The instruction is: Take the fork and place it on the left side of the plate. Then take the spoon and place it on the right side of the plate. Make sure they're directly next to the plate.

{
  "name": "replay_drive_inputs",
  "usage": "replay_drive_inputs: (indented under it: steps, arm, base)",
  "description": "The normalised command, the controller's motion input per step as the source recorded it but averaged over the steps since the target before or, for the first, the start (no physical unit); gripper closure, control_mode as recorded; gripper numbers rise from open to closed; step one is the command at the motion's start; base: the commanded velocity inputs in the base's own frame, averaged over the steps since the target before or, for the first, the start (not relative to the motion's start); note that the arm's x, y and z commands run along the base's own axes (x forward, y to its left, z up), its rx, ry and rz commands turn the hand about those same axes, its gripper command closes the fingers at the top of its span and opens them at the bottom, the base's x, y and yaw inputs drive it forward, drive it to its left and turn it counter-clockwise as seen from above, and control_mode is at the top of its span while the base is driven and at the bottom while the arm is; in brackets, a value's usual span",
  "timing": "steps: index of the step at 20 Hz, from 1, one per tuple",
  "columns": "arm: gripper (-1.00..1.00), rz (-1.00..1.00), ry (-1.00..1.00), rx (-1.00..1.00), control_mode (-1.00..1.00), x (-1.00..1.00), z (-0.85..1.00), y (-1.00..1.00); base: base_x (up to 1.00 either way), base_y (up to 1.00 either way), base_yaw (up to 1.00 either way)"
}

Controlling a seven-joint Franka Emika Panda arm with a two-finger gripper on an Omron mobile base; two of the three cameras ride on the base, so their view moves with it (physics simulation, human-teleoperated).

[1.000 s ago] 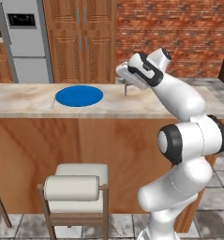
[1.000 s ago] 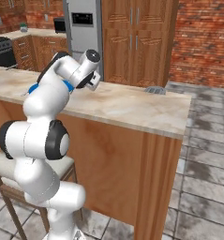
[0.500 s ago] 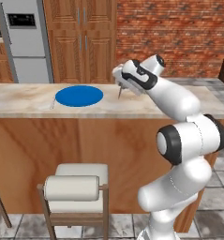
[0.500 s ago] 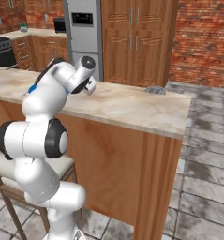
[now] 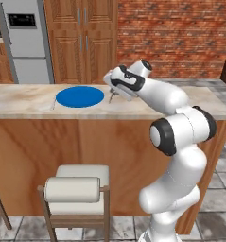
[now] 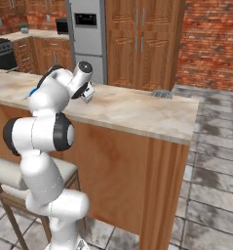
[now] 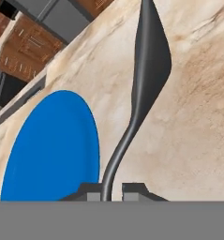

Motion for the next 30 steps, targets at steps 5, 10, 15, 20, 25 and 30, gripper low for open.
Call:
replay_drive_inputs:
  steps: [5,10,15,20,25,30]
  arm:
    - [1.0,0.0,0.15,0.03,-1.0,0.45,-0.13,0.0]
    - [1.0,0.0,0.07,0.03,-1.0,0.47,-0.11,0.01]
    - [1.0,0.0,0.0,0.0,-1.0,0.36,-0.17,0.03]
    - [1.0,0.0,0.0,0.0,-1.0,0.28,-0.24,0.06]
    - [1.0,0.0,0.0,0.0,-1.0,0.22,-0.23,0.05]
    - [1.0,0.0,0.0,0.0,-1.0,0.24,-0.17,0.05]
  base:
    - [0.0,0.0,0.0]
    - [0.0,0.0,0.0]
    - [0.0,0.0,0.0]
    - [0.0,0.0,0.0]
    - [0.0,0.0,0.0]
    - [0.0,0.0,0.0]
